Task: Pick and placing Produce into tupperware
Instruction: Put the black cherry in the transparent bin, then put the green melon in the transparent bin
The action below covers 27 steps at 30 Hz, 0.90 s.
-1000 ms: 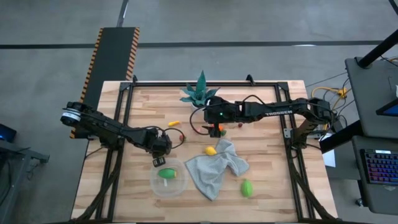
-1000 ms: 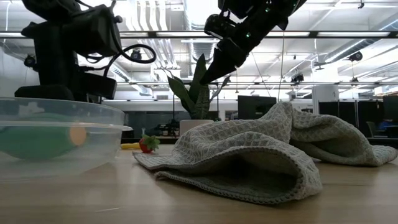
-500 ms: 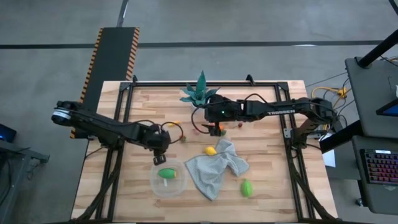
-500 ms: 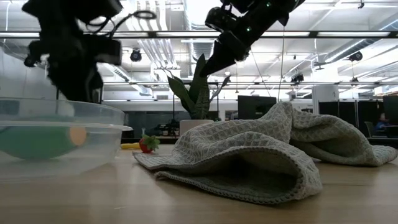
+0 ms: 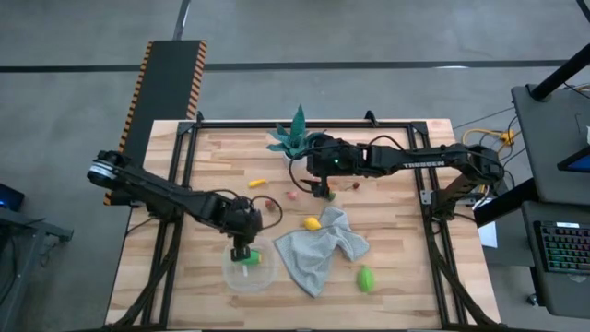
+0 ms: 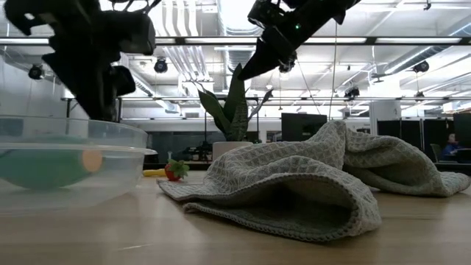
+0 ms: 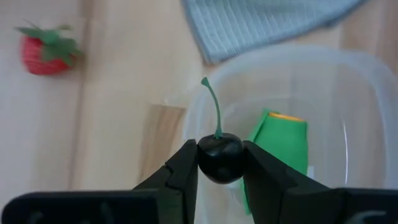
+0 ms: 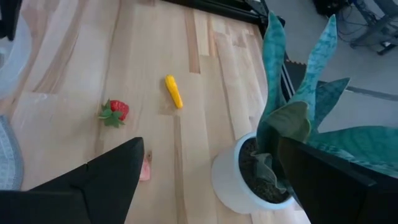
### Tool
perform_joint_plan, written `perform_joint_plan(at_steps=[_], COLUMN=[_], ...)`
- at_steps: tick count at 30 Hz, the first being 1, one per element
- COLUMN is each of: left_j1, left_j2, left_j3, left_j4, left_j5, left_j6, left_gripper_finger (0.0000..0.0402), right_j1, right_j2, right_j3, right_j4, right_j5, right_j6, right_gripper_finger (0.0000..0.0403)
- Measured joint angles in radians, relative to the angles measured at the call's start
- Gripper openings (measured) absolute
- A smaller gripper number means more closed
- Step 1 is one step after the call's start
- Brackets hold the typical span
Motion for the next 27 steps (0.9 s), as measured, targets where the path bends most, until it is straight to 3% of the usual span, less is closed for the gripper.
perform_joint_plan(at_steps=[9, 18, 27], left_j1=[-0.035, -0.038, -0.033], left_j2=[0.121, 0.170, 0.136], left_j3=[0.077, 0.074, 0.074], left_j4=[0.010, -0.057, -0.052], left_j5=[0.040, 0.047, 0.007], left_j6=[0.020, 0.025, 0.023], left_gripper_finger=[0.0080, 0.0080, 0.0168], right_j1=[0.000, 0.000, 0.000], right_j2=[-0.001, -0.001, -0.001], right_j3=[0.000, -0.001, -0.005], right_j4=[-0.001, -0.005, -0.016], right_j5=[0.000, 0.000, 0.000], right_j6=[0.000, 0.000, -0.019], right_gripper_finger=[0.0364, 0.0364, 0.0364])
